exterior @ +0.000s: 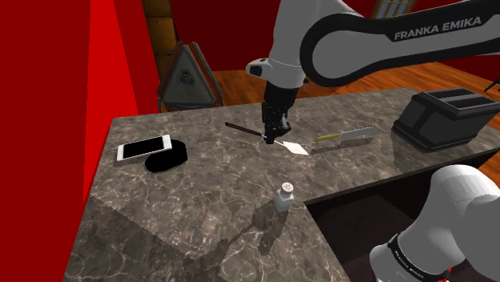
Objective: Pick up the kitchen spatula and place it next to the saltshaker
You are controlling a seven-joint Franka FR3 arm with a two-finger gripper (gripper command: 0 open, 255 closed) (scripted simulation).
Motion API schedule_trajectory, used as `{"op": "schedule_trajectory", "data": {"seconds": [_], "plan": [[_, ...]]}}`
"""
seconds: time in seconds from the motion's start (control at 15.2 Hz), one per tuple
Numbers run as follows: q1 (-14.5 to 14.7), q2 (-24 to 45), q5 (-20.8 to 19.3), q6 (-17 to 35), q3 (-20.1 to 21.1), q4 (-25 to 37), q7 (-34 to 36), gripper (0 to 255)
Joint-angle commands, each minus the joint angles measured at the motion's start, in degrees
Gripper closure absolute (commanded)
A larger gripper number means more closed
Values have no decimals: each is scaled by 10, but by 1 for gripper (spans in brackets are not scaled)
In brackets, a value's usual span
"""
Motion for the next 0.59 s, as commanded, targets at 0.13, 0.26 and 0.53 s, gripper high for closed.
{"op": "schedule_trajectory", "data": {"seconds": [0.13, 0.26, 0.53], "plan": [[24, 27, 10, 2, 36, 27, 55, 255], [35, 45, 13, 2, 51, 45, 80, 255], [44, 66, 15, 25, 64, 43, 100, 255]]}}
